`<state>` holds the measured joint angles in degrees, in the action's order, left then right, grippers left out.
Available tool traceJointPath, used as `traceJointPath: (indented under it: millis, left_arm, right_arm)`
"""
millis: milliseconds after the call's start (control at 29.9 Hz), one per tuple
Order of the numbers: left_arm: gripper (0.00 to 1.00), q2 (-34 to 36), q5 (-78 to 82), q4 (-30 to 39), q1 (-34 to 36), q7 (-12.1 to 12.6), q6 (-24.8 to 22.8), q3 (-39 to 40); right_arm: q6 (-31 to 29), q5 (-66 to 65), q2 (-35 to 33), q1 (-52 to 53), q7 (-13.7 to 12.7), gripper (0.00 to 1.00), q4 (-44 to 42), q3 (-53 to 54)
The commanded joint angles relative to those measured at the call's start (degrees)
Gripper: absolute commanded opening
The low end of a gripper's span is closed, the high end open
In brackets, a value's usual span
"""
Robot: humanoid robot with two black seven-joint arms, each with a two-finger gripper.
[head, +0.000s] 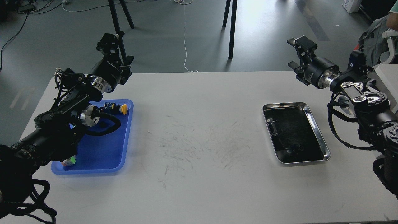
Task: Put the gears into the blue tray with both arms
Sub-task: 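Raise the left gripper up above the blue tray, then swing the right gripper forward over the metal tray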
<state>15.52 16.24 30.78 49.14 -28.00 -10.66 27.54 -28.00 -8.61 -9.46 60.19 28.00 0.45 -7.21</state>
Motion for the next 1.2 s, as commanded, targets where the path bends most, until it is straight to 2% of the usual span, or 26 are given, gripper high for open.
traceJointPath:
  millis: [0, 368, 702, 1170]
  left_arm:
    - [0.98, -0.1, -0.5, 0.0, -0.4, 0.0, -0.1, 0.1]
    - [0.98, -0.1, -0.5, 0.0, -0.4, 0.0, -0.1, -0.1]
    - [0.98, -0.2, -0.4, 0.0, -0.5, 0.0, 0.6, -0.3]
    - [0.98, -0.4, -0.4, -0.1, -0.7, 0.0, 1.1, -0.3]
  right_arm:
    - [0.0, 0.0, 0.3, 0.0, 0.0, 0.97, 0.1, -3.5]
    - [0.0, 0.0, 0.3, 1.0, 0.0, 0.97, 2.6, -15.2]
    - [0.0, 0.2, 0.2, -1.0, 0.0, 0.97, 2.3, -8.3]
    - [0.0, 0.1, -0.1, -1.0, 0.0, 0.98, 1.8, -8.7]
